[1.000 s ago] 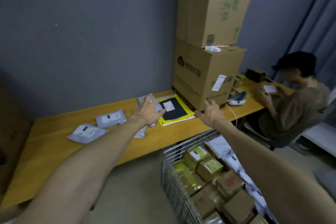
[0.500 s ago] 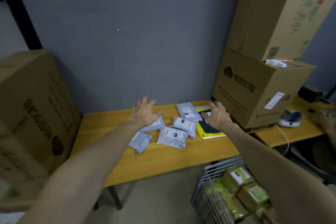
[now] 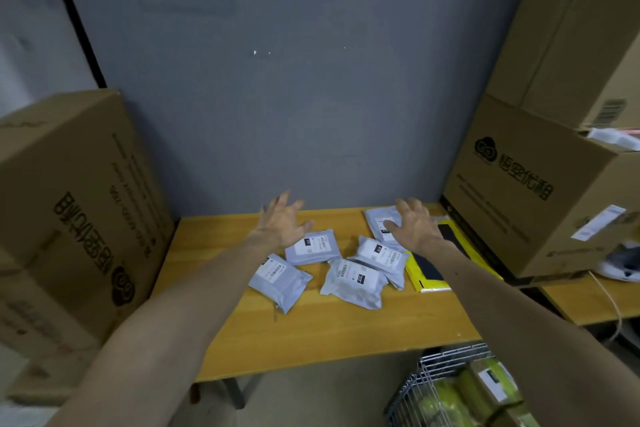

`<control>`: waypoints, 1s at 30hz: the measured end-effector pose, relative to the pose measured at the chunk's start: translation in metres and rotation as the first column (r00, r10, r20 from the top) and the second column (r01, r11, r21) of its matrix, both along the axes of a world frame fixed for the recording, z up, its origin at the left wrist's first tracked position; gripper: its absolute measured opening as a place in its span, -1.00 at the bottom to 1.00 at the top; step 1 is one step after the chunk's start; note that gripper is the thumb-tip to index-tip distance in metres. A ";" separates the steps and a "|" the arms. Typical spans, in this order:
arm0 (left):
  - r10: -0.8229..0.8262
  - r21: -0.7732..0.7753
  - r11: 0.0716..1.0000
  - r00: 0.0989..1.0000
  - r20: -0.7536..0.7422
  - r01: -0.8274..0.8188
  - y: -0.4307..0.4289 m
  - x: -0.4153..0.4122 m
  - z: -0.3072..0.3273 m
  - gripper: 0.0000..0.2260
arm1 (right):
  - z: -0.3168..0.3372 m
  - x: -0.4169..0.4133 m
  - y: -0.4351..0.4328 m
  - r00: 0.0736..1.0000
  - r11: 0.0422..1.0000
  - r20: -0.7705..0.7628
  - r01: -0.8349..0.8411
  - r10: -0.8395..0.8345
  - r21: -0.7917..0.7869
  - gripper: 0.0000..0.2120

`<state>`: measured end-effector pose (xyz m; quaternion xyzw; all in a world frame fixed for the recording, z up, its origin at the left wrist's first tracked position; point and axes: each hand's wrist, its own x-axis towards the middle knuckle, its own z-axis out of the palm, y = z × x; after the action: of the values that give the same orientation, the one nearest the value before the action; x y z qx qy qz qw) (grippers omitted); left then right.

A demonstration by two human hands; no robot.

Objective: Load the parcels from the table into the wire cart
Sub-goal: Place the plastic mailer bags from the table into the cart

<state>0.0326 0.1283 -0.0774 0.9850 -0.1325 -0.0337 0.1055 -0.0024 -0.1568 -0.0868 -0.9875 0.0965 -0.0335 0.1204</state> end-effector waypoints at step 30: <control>-0.179 0.046 0.980 0.956 -0.230 0.195 -0.081 0.232 -0.154 -0.44 | -0.120 0.217 -0.090 0.957 1.000 -0.289 0.005 -0.010 -0.021 -0.37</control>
<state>0.2650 0.0475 -0.2309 0.9609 -0.2110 -0.1594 0.0823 0.2144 -0.2466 -0.2071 -0.9825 0.1164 0.1097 0.0951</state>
